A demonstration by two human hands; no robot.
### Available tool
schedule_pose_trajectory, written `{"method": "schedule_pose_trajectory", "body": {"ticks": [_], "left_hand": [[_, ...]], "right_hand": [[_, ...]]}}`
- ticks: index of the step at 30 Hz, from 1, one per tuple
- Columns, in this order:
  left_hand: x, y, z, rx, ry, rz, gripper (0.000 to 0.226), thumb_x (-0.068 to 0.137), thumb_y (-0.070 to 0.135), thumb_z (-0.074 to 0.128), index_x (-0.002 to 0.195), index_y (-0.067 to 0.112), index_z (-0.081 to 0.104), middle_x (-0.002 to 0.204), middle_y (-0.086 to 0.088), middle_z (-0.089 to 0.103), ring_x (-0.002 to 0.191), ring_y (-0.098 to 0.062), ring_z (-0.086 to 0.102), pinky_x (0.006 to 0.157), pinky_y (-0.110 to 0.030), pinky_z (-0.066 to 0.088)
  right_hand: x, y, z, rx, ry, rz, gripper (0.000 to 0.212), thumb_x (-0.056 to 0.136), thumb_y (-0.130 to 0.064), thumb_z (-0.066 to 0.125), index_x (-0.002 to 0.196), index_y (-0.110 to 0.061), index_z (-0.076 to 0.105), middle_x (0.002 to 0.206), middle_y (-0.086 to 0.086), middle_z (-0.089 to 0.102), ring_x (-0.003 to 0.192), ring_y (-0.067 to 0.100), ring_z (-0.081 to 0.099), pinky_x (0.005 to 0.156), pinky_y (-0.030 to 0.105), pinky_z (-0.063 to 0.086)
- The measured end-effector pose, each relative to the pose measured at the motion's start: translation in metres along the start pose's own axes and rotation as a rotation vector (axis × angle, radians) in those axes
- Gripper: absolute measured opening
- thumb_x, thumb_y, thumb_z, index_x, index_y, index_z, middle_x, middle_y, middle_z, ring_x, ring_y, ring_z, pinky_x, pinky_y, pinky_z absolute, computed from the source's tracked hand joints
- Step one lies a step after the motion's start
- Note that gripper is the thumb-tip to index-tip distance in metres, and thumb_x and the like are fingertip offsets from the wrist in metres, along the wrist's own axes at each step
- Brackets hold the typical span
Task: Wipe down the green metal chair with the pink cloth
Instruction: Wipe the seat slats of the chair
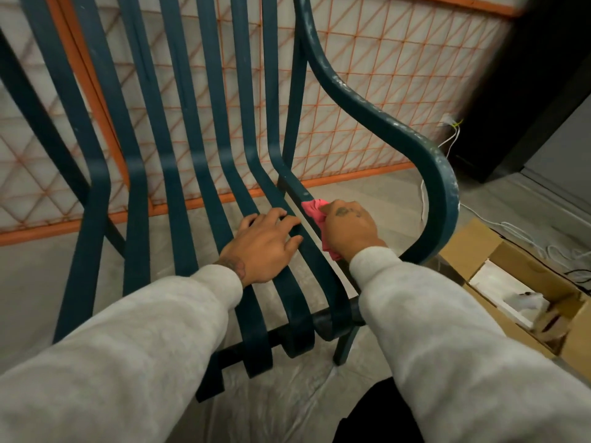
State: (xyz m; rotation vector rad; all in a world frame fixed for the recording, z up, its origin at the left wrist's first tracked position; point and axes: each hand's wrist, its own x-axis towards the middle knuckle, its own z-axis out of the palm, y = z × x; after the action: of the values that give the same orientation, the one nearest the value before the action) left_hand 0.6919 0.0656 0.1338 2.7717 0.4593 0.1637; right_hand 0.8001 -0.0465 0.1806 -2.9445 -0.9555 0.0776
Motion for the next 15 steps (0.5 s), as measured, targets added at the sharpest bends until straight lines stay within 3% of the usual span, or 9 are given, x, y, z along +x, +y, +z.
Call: {"method": "schedule_pose_trajectory", "body": {"ticks": [4,7,9,11,12,15], "left_hand": [[0.004,-0.004,-0.002,-0.017,-0.006,-0.009,0.047,0.102,0.052,0.034,0.146,0.036,0.038,0.152,0.005,0.033,0.143,-0.019,0.029,0.118,-0.041,0.011],[0.012,-0.013,-0.008,-0.045,-0.042,-0.022,0.05,0.099,0.056,0.04,0.145,0.036,0.04,0.152,0.003,0.033,0.144,-0.02,0.024,0.118,-0.043,0.014],[0.018,-0.022,-0.012,-0.053,-0.046,-0.03,0.053,0.099,0.056,0.041,0.146,0.032,0.04,0.152,0.0,0.033,0.144,-0.022,0.023,0.118,-0.044,0.018],[0.023,-0.032,-0.014,-0.043,-0.036,-0.056,0.055,0.098,0.058,0.04,0.147,0.031,0.039,0.151,-0.002,0.033,0.143,-0.023,0.024,0.118,-0.045,0.02],[0.026,-0.035,-0.014,-0.034,-0.039,-0.065,0.057,0.098,0.06,0.04,0.147,0.032,0.038,0.152,-0.003,0.032,0.143,-0.024,0.024,0.118,-0.045,0.02],[0.037,-0.042,-0.015,0.016,-0.061,-0.088,0.059,0.095,0.067,0.036,0.147,0.038,0.036,0.153,-0.003,0.031,0.145,-0.026,0.023,0.119,-0.05,0.016]], "right_hand": [[-0.007,0.001,-0.008,-0.014,-0.073,-0.003,0.043,0.093,-0.018,0.06,0.134,-0.013,0.049,0.126,0.015,0.054,0.116,0.032,0.052,0.098,0.038,0.044],[-0.031,0.013,-0.004,-0.008,-0.058,-0.014,0.032,0.091,-0.01,0.059,0.123,-0.014,0.056,0.106,0.011,0.058,0.098,0.027,0.055,0.085,0.036,0.048],[-0.043,0.021,-0.005,0.018,-0.019,-0.005,0.029,0.095,-0.011,0.053,0.121,-0.021,0.059,0.094,0.006,0.055,0.082,0.022,0.046,0.073,0.032,0.043],[-0.039,0.019,-0.008,0.051,-0.018,0.019,0.03,0.093,-0.011,0.056,0.12,-0.022,0.061,0.086,0.003,0.051,0.079,0.021,0.045,0.071,0.031,0.042],[-0.035,0.015,-0.011,0.07,-0.032,0.035,0.031,0.091,-0.009,0.058,0.12,-0.021,0.062,0.088,0.003,0.052,0.082,0.023,0.05,0.074,0.033,0.045],[-0.011,0.0,-0.009,0.136,-0.034,0.067,0.032,0.093,-0.011,0.056,0.125,-0.014,0.058,0.116,0.013,0.058,0.108,0.033,0.056,0.09,0.039,0.047]]}}
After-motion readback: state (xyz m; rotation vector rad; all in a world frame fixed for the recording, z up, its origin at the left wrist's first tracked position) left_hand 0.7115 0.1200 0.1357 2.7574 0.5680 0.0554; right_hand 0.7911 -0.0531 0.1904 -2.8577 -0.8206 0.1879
